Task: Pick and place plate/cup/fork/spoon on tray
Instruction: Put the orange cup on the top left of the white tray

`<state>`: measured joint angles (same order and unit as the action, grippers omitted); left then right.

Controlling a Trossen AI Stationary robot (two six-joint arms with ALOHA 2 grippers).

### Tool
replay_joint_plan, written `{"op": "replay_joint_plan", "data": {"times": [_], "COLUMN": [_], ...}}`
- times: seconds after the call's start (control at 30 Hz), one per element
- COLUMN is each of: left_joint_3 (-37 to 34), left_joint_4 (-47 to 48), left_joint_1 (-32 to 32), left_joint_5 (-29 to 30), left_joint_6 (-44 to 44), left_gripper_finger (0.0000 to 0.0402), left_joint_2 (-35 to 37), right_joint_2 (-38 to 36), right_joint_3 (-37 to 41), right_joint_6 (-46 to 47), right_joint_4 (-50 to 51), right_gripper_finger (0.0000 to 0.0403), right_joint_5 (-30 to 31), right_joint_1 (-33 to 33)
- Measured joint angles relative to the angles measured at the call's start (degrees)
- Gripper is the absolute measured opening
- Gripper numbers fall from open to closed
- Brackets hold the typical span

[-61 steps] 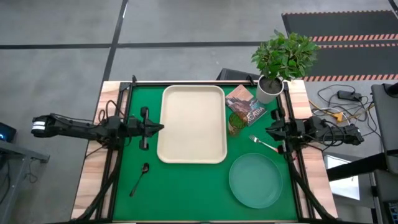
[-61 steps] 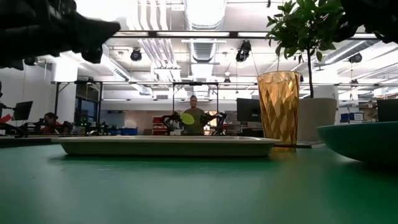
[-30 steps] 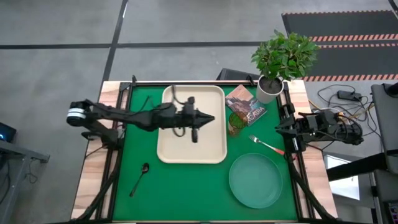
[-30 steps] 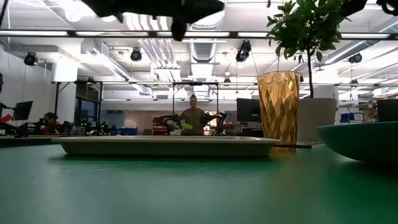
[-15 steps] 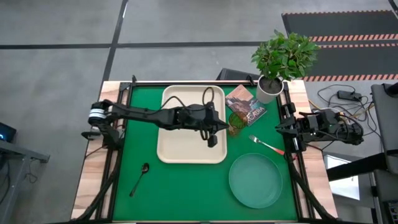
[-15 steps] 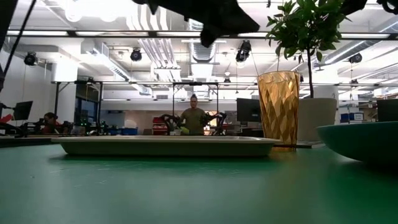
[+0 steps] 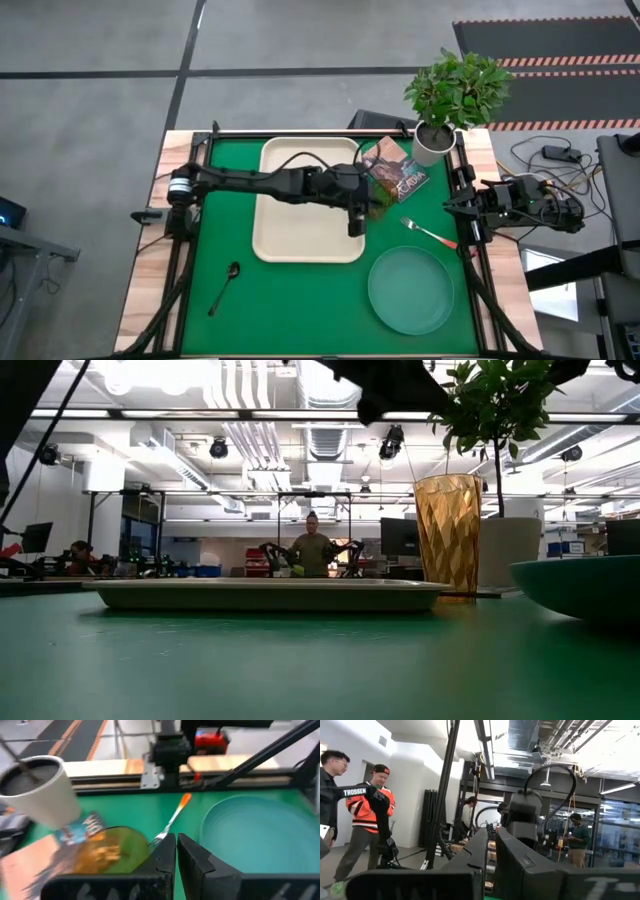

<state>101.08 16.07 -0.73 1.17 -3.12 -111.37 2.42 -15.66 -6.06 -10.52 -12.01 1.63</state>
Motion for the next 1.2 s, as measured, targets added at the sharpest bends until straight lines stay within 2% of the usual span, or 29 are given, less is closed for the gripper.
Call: {"op": "replay_joint_plan", "data": {"times": [0.1,0.2,0.37,0.47,0.7,0.8,0.9,1.2], "left_joint_3": [1.5,-0.1,-4.8,-5.9,-9.5,-11.3,-13.6,-14.0], "left_joint_4": [3.4,3.7,-1.5,-3.9,-10.7,-12.3,-14.5,-18.7], "left_joint_1": [0.0,0.0,0.0,0.0,-0.1,-0.3,-0.6,-2.1], "left_joint_5": [1.4,2.0,2.6,2.6,1.7,0.4,0.2,-1.1], "left_joint_6": [-1.9,-3.2,-4.4,-7.5,-15.5,-19.2,-19.8,-20.4], "left_gripper_finger": [0.0,0.0,0.0011,0.0043,0.0149,0.0174,0.0179,0.0173], "left_joint_2": [0.0,0.0,-0.1,-0.1,-0.1,-0.1,-0.1,-2.9], "right_joint_2": [0.0,0.0,0.0,0.0,0.0,0.0,0.0,0.0], "right_joint_3": [0.0,0.0,0.0,0.0,0.0,0.0,0.0,0.0], "right_joint_6": [0.0,0.0,0.5,0.5,0.5,0.5,0.4,0.1], "right_joint_4": [-0.1,0.0,0.9,0.9,0.9,1.1,1.3,1.4], "right_gripper_finger": [0.0027,0.0027,0.0027,0.0027,0.0027,0.0027,0.0027,0.0027], "right_joint_5": [0.0,0.0,0.0,0.0,0.0,0.0,0.1,0.9], "right_joint_1": [0.0,0.0,0.0,0.0,0.0,0.0,0.0,0.0]}}
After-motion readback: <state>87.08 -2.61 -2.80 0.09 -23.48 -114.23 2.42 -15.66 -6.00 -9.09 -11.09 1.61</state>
